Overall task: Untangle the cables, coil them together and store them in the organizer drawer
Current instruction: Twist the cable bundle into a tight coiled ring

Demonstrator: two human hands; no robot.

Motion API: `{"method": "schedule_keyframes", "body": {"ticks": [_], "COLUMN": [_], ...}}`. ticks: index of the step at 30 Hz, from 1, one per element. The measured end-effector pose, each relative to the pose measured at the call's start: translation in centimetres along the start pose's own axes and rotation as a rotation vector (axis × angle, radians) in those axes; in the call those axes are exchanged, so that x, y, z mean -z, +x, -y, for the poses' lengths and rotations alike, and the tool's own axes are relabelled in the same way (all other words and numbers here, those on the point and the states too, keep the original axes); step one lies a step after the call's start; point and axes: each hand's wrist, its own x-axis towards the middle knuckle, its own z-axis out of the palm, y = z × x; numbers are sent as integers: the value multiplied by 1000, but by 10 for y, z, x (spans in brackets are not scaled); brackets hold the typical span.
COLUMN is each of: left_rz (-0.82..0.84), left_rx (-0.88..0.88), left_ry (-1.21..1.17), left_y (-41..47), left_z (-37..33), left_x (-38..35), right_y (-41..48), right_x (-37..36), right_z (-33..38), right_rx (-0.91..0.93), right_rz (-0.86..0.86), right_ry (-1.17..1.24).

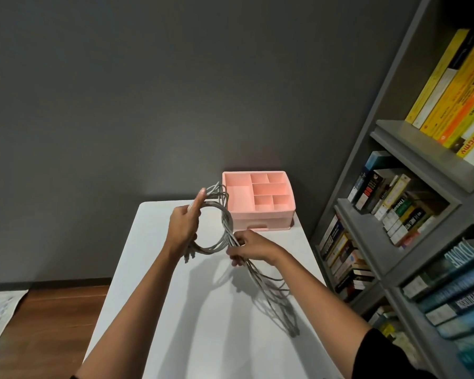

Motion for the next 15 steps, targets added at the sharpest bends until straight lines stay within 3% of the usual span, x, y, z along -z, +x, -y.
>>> {"method": "schedule_keyframes", "body": {"ticks": [2, 6, 10, 15], "left_rz": [-25, -127, -227, -330], "left_rx": [-37, -52, -77, -75], "left_ry": [33, 67, 45, 60], "left_y": [0, 1, 1, 4], "left_z": [0, -1, -3, -6], "left_x": [-1, -4, -5, 6], "right_y": [0, 0, -13, -23], "right_x": [2, 2, -8, 11], "right_z": [10, 19, 34, 42], "right_rx": [2, 111, 224, 217], "right_rz": [-124, -306, -45, 251], "right_ry": [-67, -434, -563, -518]}}
